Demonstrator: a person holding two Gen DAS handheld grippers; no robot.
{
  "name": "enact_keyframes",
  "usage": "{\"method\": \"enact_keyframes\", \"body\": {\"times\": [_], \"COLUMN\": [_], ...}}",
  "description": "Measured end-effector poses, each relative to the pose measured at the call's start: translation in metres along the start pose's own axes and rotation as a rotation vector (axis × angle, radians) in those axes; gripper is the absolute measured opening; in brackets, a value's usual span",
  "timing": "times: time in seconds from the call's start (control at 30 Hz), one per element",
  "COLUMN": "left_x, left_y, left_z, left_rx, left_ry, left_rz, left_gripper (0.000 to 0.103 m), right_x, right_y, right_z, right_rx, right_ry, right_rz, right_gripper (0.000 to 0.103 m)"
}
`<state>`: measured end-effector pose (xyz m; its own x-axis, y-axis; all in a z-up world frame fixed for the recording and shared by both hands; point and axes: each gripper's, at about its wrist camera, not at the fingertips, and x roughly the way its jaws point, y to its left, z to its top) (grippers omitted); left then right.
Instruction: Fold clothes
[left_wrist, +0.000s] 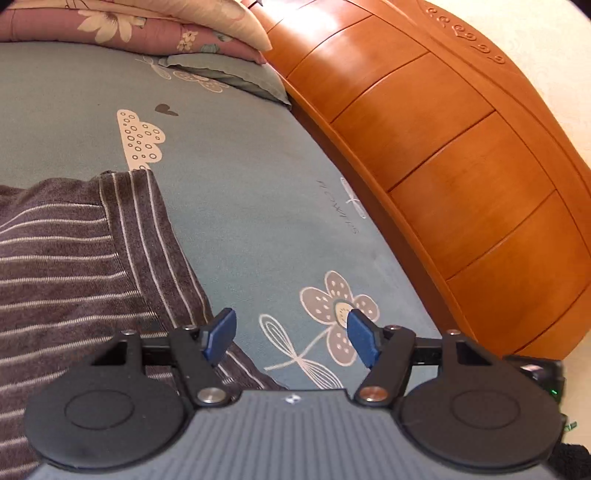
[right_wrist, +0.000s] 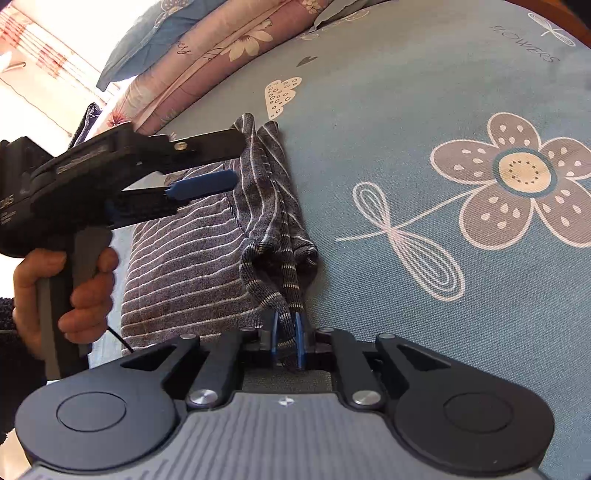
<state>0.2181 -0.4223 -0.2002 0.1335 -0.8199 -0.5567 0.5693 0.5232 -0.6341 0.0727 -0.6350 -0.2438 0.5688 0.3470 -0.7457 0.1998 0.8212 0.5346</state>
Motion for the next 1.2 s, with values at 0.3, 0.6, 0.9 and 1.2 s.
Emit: {"method": "enact_keyframes", "body": {"times": [0.3,0.6,0.9,1.2], "left_x": [0.049,-0.005,-0.071,-0.097], "left_y": [0.01,-0.008,0.015,0.039], "left_z": [-0.03,-0.024,-0.074,-0.115], "left_rx": [-0.089,0.051,0.285,0.24], "left_ry": [0.125,0.076,0.084,0.116], "left_rz": [-0.071,-0.04,0.27,0.336], "left_gripper": [0.069,0.072,0.072,0.072], "right_x": [0.005,-0.009,-0.005,0.008], "right_y": [-0.003,0.011,0.052,0.026], "right_z": [-0.012,-0.024,0.013,0.005], "right_rx": [0.022,-0.005,-0.077,-0.009], "right_ry": [0.007,0.004,-0.159,-0.079], "right_rz": [-0.028,-0.1,0.041,-0.112], "right_gripper": [0.014,0.014,0.009,0.009]}}
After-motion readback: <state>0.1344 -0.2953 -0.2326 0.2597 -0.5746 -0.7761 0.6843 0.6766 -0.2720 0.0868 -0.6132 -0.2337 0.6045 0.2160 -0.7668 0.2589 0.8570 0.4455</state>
